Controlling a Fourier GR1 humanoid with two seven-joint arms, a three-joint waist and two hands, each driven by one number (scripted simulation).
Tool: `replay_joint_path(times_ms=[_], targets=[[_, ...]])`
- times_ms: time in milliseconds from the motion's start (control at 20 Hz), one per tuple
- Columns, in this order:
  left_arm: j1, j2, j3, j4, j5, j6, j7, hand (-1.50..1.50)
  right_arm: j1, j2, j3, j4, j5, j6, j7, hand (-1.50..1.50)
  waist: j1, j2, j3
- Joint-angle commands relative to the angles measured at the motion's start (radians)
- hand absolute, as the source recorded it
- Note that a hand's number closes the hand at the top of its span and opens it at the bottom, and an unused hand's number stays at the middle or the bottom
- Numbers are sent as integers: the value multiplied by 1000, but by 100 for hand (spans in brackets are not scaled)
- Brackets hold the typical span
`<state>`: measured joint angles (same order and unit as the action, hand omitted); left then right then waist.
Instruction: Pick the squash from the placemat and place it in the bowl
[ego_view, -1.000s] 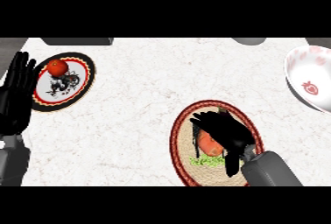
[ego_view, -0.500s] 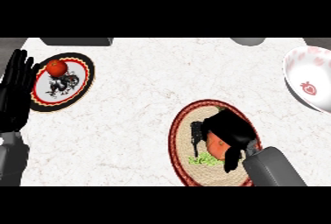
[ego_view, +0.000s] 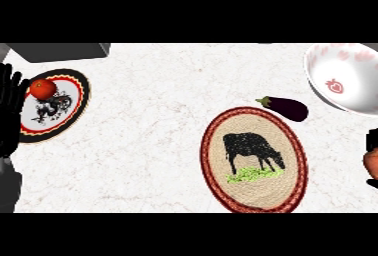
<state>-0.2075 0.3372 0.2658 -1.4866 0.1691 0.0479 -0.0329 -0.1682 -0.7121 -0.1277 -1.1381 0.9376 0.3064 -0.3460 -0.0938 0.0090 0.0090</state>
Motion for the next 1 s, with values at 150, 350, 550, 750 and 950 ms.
replay_joint_path(times_ms=[150,350,550,750,950], targets=[[12,-7,1,-14,6,-1,-5,0,29,-285,-284,277,-103,-43,-172,150,25,8,7],[8,-2,-6,-22,8,-15,-4,0,17,-383,-403,412,-149,-109,-262,150,50,4,7],[-4,2,-7,-26,16,-20,15,0,5,-471,-476,524,-216,-74,-433,150,63,-2,7],[-25,-11,-31,-34,17,-24,29,0,-39,-551,-539,613,-270,-50,-576,150,88,-2,4],[-13,-34,-59,-38,2,-27,6,0,-98,-591,-576,686,-331,23,-659,150,115,-1,2]])
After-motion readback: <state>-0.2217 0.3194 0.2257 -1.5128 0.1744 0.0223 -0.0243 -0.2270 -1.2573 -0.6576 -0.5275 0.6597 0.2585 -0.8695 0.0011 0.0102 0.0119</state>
